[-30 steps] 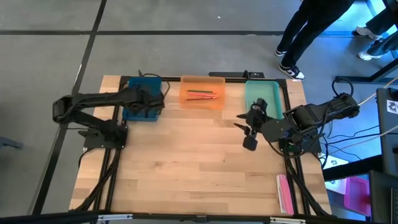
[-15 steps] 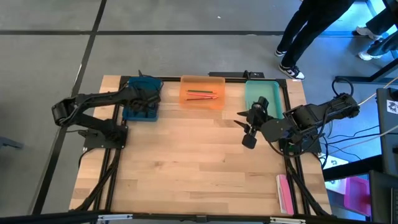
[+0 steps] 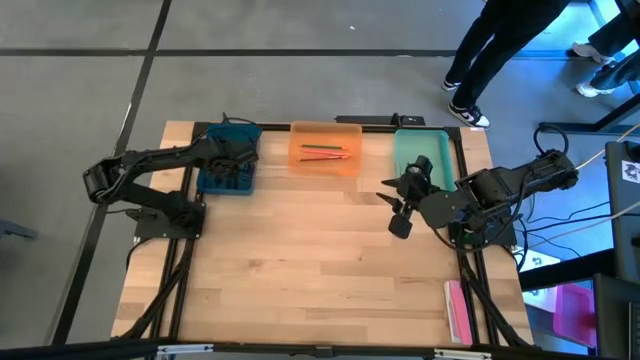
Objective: Sort crayons/erasers/pens/pencils in bins
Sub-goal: Put the black pen into the blue bin, then return to Home Position
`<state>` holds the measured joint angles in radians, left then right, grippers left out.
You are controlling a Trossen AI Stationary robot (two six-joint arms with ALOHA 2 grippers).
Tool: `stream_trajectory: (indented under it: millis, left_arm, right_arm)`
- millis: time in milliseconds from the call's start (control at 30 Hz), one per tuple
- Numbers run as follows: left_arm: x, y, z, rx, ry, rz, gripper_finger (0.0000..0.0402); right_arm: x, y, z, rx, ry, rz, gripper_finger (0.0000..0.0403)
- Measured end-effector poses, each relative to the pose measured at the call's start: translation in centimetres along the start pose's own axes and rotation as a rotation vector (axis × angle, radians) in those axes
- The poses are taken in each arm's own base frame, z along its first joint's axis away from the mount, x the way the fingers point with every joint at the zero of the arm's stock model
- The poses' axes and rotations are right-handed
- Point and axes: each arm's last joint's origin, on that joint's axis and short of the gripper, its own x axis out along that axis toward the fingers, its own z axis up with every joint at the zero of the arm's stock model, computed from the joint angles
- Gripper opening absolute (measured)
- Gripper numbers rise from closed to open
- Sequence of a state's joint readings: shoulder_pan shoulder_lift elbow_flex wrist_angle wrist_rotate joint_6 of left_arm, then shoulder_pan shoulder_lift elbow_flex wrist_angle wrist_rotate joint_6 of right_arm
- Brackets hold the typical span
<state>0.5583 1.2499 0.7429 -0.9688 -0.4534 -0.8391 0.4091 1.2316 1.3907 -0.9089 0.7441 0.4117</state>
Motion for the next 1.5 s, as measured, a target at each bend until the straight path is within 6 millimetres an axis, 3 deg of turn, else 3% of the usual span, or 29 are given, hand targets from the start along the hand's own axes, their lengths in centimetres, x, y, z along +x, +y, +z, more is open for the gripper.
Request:
stream_trajectory:
  millis: [167,267,367,533,667,967,1167,1333,1500]
  left_arm:
    - [0.0,0.0,0.0,0.086,-0.004,0.004,0.0077]
    - [0.0,0.0,0.0,0.161,-0.001,0.002,0.0056]
    - [-0.1,0.0,0.1,0.231,0.001,-0.006,0.0014]
    - [-0.8,0.0,0.3,0.321,-0.035,-0.093,0.0002]
    - [-2.3,0.1,0.7,0.373,-0.107,-0.287,0.0000]
    - [-6.8,0.9,1.7,0.520,-0.479,-0.723,0.0000]
    - [-8.4,2.2,1.3,0.539,-0.566,-0.822,0.0000]
    - [-8.7,3.1,0.6,0.557,-0.637,-0.875,0.0000]
    - [-6.9,3.7,-1.0,0.468,-0.725,-0.977,0.0000]
  right_arm:
    - [0.0,-0.1,0.1,0.007,-0.019,-0.043,0.0149]
    - [0.0,-0.4,0.2,0.010,-0.025,-0.062,0.0141]
    - [-0.2,-1.1,0.1,-0.012,-0.016,-0.074,0.0112]
    - [-0.8,-3.0,-0.3,-0.018,0.034,-0.088,0.0023]
    - [-1.2,-4.7,-1.2,0.004,0.052,-0.045,0.0011]
    - [-1.3,-7.3,-6.1,0.179,-0.090,0.119,0.0006]
    - [-1.1,-8.2,-9.5,0.251,-0.242,0.265,0.0004]
    - [-1.7,-9.2,-11.7,0.278,-0.339,0.310,0.0002]
    - [-2.7,-10.3,-13.8,0.340,-0.407,0.330,0.0003]
